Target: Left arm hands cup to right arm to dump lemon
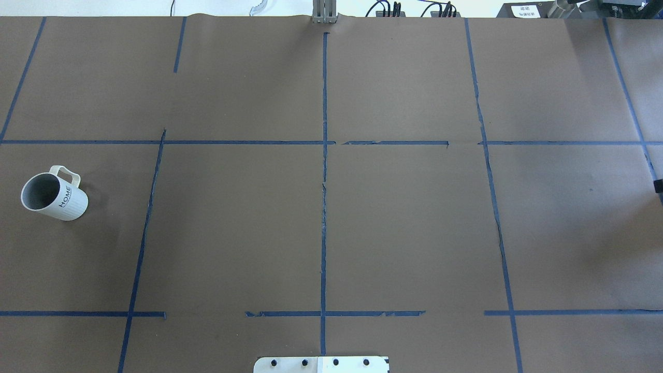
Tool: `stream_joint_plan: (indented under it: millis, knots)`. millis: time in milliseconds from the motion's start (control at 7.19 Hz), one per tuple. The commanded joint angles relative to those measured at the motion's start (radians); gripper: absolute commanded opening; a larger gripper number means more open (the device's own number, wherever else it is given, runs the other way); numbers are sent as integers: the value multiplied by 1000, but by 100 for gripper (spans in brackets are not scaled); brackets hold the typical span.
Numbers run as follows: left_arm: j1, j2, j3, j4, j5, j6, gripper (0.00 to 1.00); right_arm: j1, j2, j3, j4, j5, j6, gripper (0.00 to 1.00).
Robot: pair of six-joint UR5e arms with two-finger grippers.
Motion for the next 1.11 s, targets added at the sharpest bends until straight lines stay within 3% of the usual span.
stream_joint_plan:
  millis: [0, 278, 418, 557, 696, 974]
  knots:
    - [-82, -13, -49, 210, -9, 262, 100, 108, -78, -93, -1, 128, -77, 100]
    - [-117, 5, -30, 283, -12, 438, 100, 181, -88, -127, -15, 179, -240, 100]
    - [-125, 8, 13, 341, -21, 456, 100, 227, -79, -120, -110, 181, -332, 100]
    - [-155, 28, 46, 342, -103, 503, 100, 285, -51, -118, -222, 193, -468, 100]
    - [-160, 37, 39, 345, -159, 490, 100, 301, -11, -116, -292, 192, -494, 100]
    - [-189, 36, 19, 337, -155, 361, 100, 276, -3, -116, -302, 185, -479, 100]
